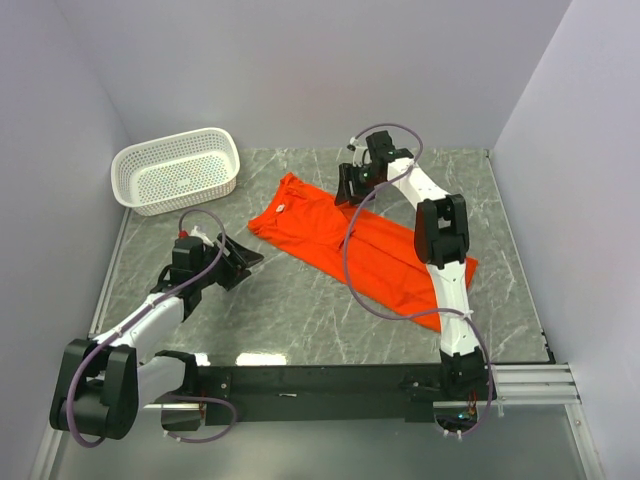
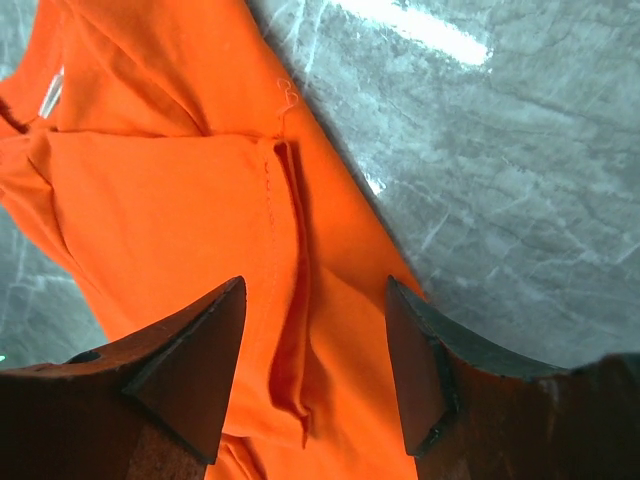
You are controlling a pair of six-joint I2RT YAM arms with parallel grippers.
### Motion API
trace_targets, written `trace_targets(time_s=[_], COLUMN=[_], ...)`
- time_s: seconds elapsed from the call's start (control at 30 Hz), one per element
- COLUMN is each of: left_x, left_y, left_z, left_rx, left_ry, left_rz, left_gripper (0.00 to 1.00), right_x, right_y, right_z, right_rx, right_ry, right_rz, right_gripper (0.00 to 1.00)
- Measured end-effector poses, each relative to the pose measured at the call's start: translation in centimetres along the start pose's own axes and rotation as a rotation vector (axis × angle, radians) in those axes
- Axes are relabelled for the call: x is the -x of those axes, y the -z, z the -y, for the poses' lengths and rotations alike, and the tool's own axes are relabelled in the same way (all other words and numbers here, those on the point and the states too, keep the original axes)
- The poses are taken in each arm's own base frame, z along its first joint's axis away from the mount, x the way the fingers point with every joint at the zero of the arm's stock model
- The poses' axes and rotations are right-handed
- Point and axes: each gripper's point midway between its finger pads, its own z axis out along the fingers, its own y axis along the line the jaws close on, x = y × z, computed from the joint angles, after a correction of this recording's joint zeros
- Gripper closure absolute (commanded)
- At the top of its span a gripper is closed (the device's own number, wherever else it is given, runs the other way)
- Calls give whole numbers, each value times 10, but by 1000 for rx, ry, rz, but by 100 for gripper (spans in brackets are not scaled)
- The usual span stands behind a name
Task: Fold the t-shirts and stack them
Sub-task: Fold the tshirt
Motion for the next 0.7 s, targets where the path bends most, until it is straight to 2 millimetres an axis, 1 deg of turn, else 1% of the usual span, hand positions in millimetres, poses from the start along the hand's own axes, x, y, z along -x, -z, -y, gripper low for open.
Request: trace_targets(time_s=[0.17,0.4,0.57,0.7], left_x=[-2,-1,-2,-2], left_y=[0,0,0,0], left_z=[-1,-1,-1,-1], left_rx=[3,1,2,1], left_ry=[12,11,15,16], left_rz=[-4,-2,-3,-3], left_gripper=[27,27,27,27], right_x=[-5,-1,5,6], right_y=[-5,-4,-1,2], right_z=[2,10,21,26], right_rx=[6,-35,-100,-122], right_ry=[-21,0,22,27], right_rz=[-19,-1,16,15], right_gripper=[38,37,37,37])
